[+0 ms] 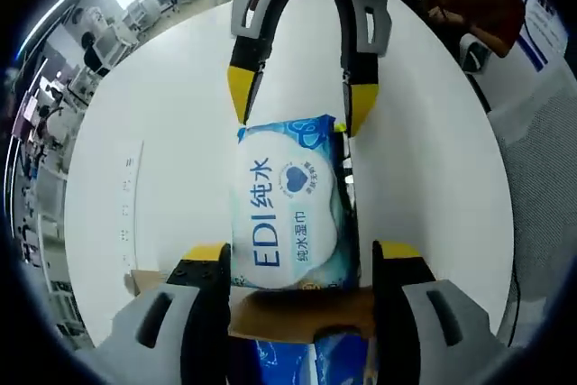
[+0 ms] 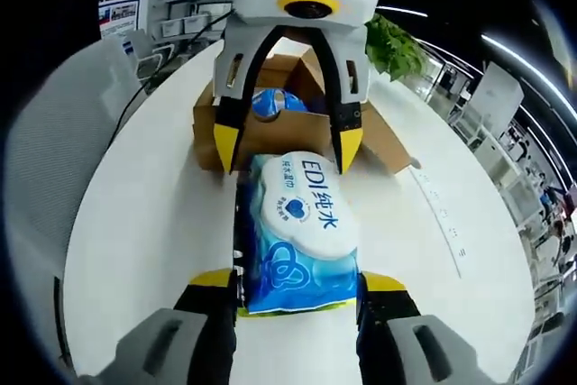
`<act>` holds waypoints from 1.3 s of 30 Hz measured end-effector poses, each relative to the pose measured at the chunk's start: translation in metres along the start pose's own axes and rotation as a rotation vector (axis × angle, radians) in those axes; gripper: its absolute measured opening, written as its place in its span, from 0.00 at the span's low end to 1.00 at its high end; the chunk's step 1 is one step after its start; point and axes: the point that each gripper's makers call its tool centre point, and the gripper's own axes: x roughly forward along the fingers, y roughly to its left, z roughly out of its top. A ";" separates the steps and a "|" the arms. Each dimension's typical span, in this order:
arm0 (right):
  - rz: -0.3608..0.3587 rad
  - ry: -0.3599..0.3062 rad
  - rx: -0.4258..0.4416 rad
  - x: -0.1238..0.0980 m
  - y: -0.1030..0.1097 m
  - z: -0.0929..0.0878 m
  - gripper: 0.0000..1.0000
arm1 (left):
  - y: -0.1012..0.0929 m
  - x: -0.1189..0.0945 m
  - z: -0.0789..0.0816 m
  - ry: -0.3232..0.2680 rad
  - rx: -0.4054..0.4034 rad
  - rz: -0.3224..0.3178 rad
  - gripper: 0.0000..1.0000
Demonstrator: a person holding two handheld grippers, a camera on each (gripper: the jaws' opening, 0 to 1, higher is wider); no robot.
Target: Operate the shoe box by opening the lid, removing the specified soft item, and placing it in the target area until the item is outside and the box remains undamaged.
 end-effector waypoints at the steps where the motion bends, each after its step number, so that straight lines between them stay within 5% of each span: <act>1: -0.002 0.003 0.003 -0.002 0.000 0.000 0.50 | 0.000 -0.002 0.000 -0.003 0.000 0.004 0.64; 21: -0.062 -0.006 0.019 -0.023 -0.001 0.040 0.48 | -0.008 -0.058 -0.024 -0.070 -0.127 0.052 0.71; 39: -0.054 -0.072 0.001 -0.005 0.004 0.097 0.46 | -0.015 -0.119 -0.040 -0.263 -0.345 0.187 0.81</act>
